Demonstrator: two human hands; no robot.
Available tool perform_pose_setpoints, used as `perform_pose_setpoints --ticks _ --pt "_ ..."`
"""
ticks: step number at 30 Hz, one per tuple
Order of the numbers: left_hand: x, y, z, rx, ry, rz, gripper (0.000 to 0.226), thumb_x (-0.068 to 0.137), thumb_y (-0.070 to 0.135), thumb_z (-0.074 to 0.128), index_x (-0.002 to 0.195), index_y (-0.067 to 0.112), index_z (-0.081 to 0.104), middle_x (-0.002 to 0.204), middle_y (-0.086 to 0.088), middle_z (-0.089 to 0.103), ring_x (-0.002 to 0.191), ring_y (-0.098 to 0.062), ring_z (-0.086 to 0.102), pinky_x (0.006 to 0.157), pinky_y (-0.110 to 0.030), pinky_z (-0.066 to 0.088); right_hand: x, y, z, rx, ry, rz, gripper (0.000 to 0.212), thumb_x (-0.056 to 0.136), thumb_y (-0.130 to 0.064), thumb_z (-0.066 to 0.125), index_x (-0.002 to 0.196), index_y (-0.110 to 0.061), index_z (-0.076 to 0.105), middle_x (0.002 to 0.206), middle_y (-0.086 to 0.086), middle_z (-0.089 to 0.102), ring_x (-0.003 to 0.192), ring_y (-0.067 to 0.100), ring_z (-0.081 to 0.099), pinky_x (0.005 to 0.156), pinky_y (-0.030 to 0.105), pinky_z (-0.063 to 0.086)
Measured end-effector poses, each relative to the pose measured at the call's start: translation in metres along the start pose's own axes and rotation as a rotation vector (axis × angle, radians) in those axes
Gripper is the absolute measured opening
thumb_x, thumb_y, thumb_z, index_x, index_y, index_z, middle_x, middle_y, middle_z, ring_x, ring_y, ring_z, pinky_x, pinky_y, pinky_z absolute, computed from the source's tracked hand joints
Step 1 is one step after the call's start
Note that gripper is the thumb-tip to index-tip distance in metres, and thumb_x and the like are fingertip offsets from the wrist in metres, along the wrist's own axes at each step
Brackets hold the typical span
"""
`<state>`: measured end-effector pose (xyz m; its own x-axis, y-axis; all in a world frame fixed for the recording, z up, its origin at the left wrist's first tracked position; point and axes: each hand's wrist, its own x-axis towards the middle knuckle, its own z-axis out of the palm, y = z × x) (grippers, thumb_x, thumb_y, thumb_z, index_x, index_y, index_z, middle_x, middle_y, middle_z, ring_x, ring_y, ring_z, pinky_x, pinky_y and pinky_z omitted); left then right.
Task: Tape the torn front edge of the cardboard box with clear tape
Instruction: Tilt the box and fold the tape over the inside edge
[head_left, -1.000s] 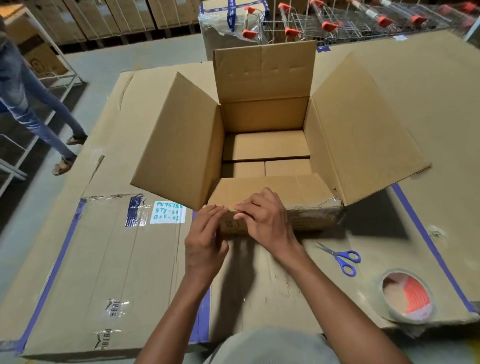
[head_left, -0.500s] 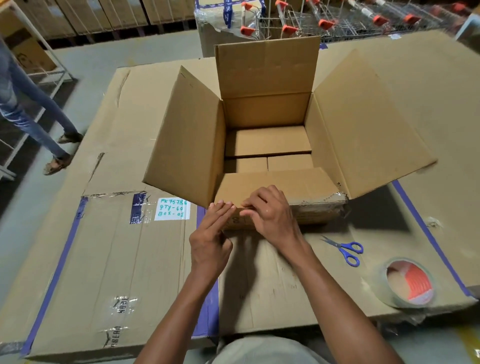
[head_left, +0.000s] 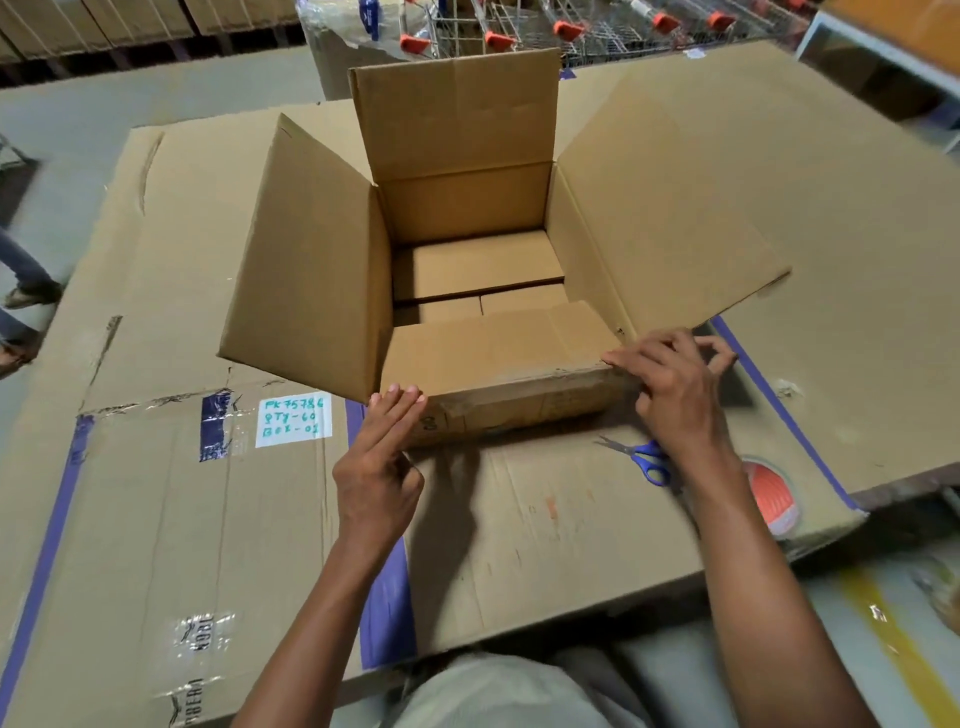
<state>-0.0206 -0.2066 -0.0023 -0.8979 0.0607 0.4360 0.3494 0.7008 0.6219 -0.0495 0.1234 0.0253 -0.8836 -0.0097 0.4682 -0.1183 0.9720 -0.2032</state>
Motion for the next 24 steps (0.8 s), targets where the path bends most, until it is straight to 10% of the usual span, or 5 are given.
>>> perform_pose_setpoints --ticks 13,18,24 --pt "-0.001 0.005 0.002 0.008 0.038 -0.032 0.076 0.065 -0.008 0.037 0.132 0.009 0.068 0.142 -0.003 0.062 0.14 -0.02 0.052 0.124 -0.035 0.03 0.014 0.012 -0.003 0.145 -0.159 0.008 0.06 0.068 0.021 0.072 0.117 -0.013 0.075 0.11 0.006 0.076 0.104 0.032 0.064 0.087 0.036 0.033" --pt "0.002 0.012 -0.003 0.089 0.005 -0.059 0.066 0.067 -0.015 0.053 0.126 0.008 0.072 0.135 -0.006 0.068 0.133 -0.025 0.059 0.12 -0.028 0.035 0.007 0.003 -0.009 0.175 0.078 -0.002 0.036 0.069 0.016 0.056 0.089 -0.003 0.08 0.082 0.012 0.077 0.082 0.036 0.066 0.072 0.043 0.053" --pt "0.106 0.035 -0.002 0.203 -0.105 -0.219 0.03 0.084 0.008 0.069 0.113 0.016 0.077 0.109 -0.009 0.077 0.1 -0.029 0.07 0.092 -0.039 0.055 -0.007 -0.007 -0.026 0.229 0.214 0.091 0.038 0.073 0.006 0.052 0.091 -0.015 0.078 0.1 -0.002 0.077 0.098 0.027 0.061 0.08 0.037 0.038"
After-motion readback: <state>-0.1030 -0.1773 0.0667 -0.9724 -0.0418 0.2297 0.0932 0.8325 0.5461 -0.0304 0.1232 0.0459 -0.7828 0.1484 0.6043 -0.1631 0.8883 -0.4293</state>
